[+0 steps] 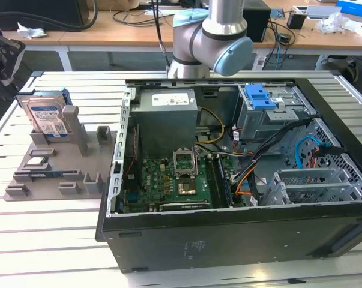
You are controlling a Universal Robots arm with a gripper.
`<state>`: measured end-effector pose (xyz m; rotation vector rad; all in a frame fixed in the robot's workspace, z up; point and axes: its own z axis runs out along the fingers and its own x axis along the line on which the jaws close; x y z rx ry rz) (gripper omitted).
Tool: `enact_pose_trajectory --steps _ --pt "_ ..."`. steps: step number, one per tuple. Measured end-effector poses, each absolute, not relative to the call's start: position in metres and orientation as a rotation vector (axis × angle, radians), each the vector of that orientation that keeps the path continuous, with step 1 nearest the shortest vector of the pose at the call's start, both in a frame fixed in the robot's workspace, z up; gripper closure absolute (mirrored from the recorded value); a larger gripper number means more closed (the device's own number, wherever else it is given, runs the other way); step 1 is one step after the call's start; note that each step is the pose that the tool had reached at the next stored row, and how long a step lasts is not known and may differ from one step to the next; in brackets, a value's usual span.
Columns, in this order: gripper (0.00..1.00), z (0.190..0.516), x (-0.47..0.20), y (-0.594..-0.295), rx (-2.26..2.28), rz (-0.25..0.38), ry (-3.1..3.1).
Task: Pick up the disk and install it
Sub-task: 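Reach for the disk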
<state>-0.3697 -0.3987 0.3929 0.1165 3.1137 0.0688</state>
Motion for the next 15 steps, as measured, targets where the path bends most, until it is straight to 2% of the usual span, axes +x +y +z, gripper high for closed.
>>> enact_pose_trajectory --steps 7,15 --pt "0.89 0.392 -0.379 -0.396 0.117 0.069 3.114" --pt "0.89 0.388 -0.380 -0.365 0.116 0.038 3.114"
